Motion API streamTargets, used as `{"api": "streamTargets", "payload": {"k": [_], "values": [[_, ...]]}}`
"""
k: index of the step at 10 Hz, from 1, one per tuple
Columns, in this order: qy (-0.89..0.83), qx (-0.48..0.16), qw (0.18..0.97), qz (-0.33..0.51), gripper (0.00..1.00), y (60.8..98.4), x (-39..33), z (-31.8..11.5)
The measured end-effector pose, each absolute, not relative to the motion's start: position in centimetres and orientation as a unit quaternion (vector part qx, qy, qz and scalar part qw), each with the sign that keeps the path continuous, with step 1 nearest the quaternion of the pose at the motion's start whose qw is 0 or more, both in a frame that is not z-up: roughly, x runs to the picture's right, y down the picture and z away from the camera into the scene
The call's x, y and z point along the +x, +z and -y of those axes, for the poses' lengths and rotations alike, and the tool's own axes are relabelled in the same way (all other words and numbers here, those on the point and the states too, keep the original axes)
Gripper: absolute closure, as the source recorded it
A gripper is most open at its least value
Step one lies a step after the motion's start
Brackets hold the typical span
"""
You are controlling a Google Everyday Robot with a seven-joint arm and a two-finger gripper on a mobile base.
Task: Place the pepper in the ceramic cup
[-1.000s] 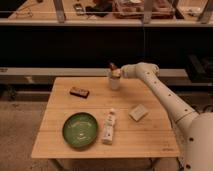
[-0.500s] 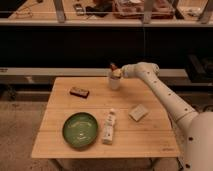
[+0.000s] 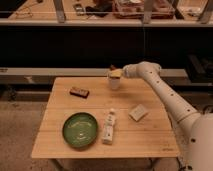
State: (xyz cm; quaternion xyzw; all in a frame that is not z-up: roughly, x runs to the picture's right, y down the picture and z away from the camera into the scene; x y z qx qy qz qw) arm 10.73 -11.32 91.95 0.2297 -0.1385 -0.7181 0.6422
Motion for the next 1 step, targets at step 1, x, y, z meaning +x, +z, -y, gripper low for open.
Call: {"api": "streamTargets", "payload": {"k": [1], "values": [[-0.705,0.233,0.655,0.14,0.2,91.85,11.56,11.5]]}}
